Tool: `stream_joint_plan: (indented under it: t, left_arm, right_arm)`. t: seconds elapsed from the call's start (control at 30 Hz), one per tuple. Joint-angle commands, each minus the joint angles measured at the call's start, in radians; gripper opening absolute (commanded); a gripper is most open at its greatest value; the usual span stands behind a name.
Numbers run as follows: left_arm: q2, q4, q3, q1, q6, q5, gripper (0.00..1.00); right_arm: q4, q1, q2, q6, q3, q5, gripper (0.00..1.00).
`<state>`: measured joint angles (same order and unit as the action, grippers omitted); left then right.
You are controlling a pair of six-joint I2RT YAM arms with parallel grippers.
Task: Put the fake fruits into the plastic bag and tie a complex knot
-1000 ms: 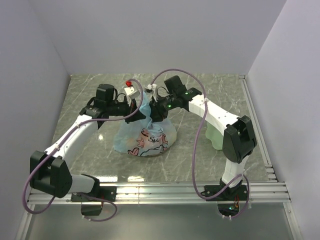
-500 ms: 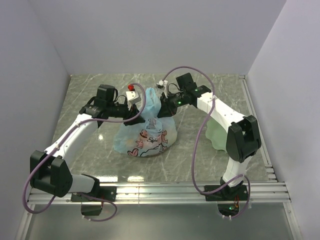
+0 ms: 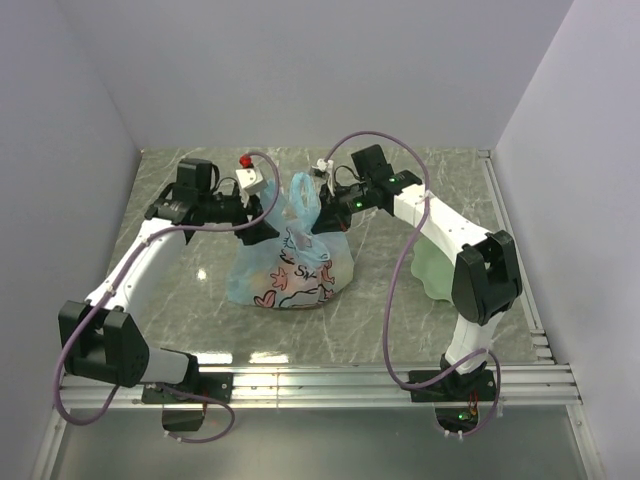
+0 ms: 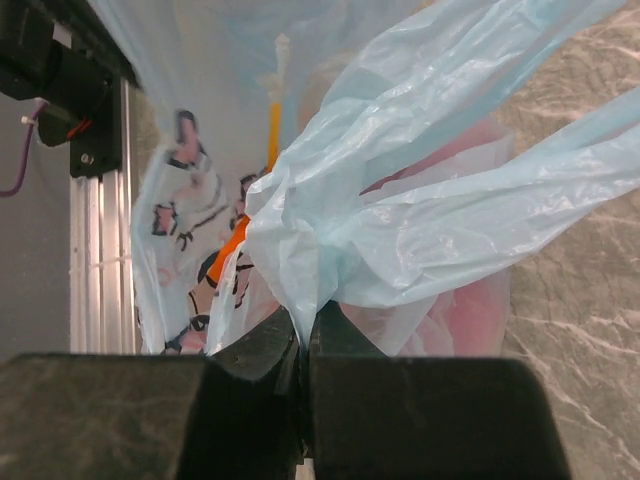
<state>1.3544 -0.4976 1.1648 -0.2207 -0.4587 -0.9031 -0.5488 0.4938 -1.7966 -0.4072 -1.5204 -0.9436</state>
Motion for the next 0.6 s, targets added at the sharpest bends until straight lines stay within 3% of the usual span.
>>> stream_joint_plan:
  t: [0.0,0.17,0.37,0.47,0.57]
  left_arm:
    - [0.008,-0.032,0.05,0.04,-0.046,-0.063,0.73]
    - [-0.015,-0.05,0.009,0.09,-0.017,-0.053,0.78]
    - [0.004,0.063,-0.057,0.096,0.084,-0.028,0.87]
    - [0.05,0.057,-0.037,0.107,0.051,-0.091,0.88]
    - [0.092,0.08,0.001,0.107,0.048,-0.192,0.65]
  right_arm:
    - [-0.022,0.011,0.003,-0.028,-0.072,-0.005,0.0]
    - [0.013,0.011,0.002,0.022,-0.07,0.055,0.0]
    - [0.043,0.011,0.017,0.033,-0.043,0.06,0.0]
    - [0.027,0.012,0.011,0.022,-0.049,0.057,0.0]
    - [-0.006,0.023,0.0,-0.017,-0.061,0.057,0.0]
